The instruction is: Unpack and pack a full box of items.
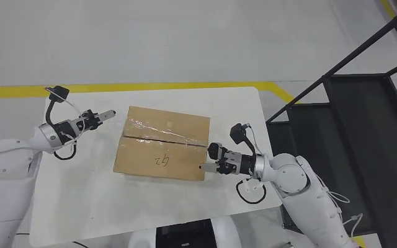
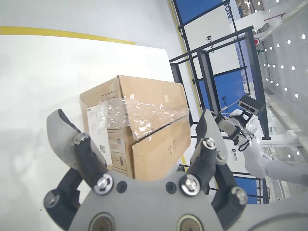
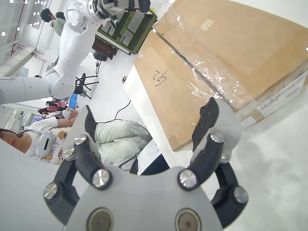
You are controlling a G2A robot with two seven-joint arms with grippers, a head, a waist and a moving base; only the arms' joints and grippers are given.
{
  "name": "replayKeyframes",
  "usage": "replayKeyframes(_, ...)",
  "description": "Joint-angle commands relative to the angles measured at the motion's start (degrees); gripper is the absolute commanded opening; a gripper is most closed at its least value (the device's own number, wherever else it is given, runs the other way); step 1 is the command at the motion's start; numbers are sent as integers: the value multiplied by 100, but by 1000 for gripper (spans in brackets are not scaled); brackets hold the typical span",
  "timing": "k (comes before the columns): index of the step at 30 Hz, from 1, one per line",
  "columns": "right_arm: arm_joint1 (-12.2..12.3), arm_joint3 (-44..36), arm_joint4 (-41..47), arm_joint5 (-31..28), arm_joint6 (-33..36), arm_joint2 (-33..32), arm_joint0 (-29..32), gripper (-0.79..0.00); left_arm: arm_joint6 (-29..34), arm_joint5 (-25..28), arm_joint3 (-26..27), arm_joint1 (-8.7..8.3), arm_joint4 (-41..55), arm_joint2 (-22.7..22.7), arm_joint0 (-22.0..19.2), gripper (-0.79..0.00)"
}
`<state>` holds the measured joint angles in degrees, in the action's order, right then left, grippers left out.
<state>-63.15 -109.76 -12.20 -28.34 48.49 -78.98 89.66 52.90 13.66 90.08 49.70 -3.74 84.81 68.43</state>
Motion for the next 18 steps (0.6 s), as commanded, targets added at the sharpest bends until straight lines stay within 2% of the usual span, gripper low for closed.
replayKeyframes(1, 8, 11, -16, -18, -25, 18, -26, 0, -48, 53, -195, 18, -75, -134, -74, 0)
replayKeyframes(5, 28, 41, 4, -29, -82, 0, -32, 0, -161, 2, -632, 64, -186, -393, -287, 0)
replayKeyframes(11, 66, 96, 79, -78, -72, -52, -35, 0, 62, 151, -1197, 190, 762, -789, -637, 0)
replayKeyframes(14, 87, 107, 127, -88, -48, -95, -37, 0, 114, 247, -1399, 233, 872, -945, -794, 0)
replayKeyframes(15, 94, 110, 132, -82, -40, -110, -38, 0, 125, 271, -1448, 244, 856, -997, -844, -34)
replayKeyframes(18, 112, 97, 165, -94, -37, -130, -31, 0, 228, 277, -1581, 275, 954, -1107, -972, -363)
